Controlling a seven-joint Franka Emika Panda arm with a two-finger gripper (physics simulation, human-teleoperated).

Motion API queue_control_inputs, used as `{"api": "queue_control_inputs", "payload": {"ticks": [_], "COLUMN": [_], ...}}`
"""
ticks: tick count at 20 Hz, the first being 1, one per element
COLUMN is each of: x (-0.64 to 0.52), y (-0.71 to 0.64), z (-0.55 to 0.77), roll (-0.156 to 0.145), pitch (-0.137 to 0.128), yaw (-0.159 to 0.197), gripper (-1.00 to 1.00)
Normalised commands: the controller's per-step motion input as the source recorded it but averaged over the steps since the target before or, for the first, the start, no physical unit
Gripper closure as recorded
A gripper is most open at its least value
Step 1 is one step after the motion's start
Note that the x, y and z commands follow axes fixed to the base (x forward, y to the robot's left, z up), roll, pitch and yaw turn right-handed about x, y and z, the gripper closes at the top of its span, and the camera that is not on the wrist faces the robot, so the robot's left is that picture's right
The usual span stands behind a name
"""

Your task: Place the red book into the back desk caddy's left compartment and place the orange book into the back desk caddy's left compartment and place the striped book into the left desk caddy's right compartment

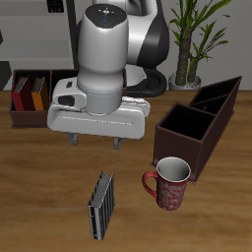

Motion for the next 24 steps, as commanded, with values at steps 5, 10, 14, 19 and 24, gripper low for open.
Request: {"api": "queue_control_inputs", "payload": {"ticks": [5,10,14,19,24], "x": [0.24,0.06,0.00,0.08,0.06], "y": [0.19,0.03,-0.12,0.01,-0.13], "z": [-0.15,-0.32,-0.41,-0.43,-0.32], "roll": [0.027,0.055,0.051,0.027,0.009], "pitch": [-0.044,-0.038,-0.015,-0.004,0.016], "yaw": [-0.049,-0.033,-0.073,-0.047,-0.021], "gripper": [-1.00,-1.00,-1.00,-1.00,-1.00]}}
